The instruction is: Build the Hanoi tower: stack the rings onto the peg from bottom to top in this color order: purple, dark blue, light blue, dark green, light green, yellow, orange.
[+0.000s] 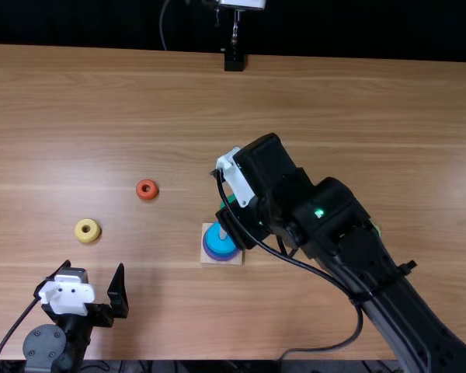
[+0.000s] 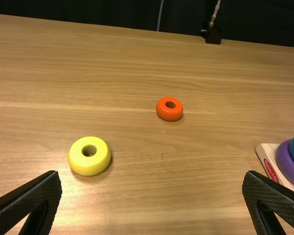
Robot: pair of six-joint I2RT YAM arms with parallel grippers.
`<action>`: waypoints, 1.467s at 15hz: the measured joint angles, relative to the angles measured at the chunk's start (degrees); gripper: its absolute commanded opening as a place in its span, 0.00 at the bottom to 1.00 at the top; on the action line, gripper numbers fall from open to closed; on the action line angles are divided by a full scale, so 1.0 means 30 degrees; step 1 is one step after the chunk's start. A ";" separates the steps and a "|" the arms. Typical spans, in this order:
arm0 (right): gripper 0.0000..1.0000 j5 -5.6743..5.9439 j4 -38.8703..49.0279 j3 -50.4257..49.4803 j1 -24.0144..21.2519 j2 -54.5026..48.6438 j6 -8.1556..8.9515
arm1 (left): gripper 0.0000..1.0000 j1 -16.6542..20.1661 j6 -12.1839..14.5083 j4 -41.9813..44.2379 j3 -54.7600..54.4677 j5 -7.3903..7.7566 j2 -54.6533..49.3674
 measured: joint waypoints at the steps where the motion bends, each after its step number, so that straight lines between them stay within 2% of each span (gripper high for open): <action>1: 0.00 -0.0007 0.0015 0.0000 0.0000 0.0131 0.0029 | 1.00 0.0000 0.0000 0.0007 0.0000 0.0000 -0.0007; 22: 0.00 0.0000 0.0044 0.0029 0.0619 0.1741 0.0058 | 1.00 0.0000 0.0000 0.0007 0.0000 0.0000 -0.0007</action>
